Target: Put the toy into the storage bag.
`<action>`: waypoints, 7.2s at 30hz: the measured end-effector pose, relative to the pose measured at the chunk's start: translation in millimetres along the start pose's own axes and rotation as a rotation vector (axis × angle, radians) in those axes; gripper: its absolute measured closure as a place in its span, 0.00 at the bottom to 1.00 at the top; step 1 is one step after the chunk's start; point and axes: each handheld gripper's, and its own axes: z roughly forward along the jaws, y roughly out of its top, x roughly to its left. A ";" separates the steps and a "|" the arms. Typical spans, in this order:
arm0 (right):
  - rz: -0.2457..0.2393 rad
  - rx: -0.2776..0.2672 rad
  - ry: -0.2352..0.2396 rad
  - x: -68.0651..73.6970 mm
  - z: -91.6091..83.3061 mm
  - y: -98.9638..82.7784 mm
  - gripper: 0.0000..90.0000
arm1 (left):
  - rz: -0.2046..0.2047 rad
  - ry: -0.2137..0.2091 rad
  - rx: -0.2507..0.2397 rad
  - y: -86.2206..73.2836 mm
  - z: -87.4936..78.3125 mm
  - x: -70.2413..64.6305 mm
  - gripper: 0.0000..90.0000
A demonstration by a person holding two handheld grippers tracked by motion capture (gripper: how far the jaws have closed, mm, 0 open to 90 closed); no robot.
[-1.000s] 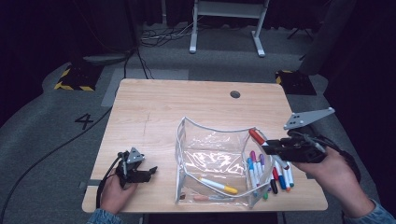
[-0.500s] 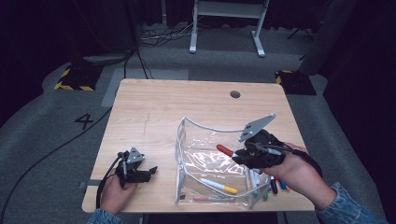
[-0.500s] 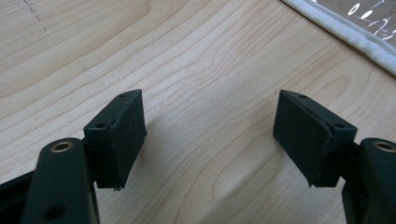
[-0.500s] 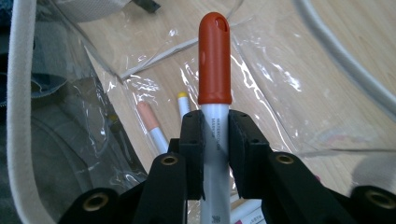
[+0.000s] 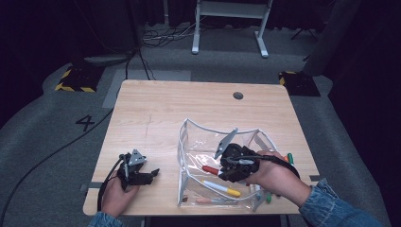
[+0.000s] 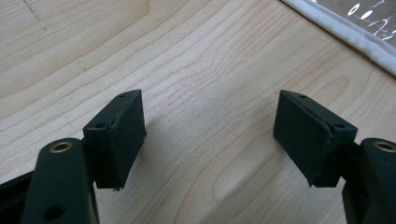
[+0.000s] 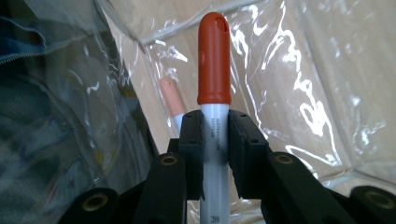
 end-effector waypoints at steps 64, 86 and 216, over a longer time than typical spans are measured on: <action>-0.026 0.157 0.060 -8.3 49.9 29.0 0.58 | 0.005 0.002 0.001 0.1 -0.2 0.3 0.28; 0.163 -0.309 -0.044 -34.3 -72.4 -48.5 0.29 | -0.004 -0.001 0.000 -0.1 0.0 -0.2 0.28; 0.178 -0.357 -0.075 -21.1 -109.2 -73.5 0.85 | 0.005 0.002 0.001 0.1 -0.1 0.2 0.28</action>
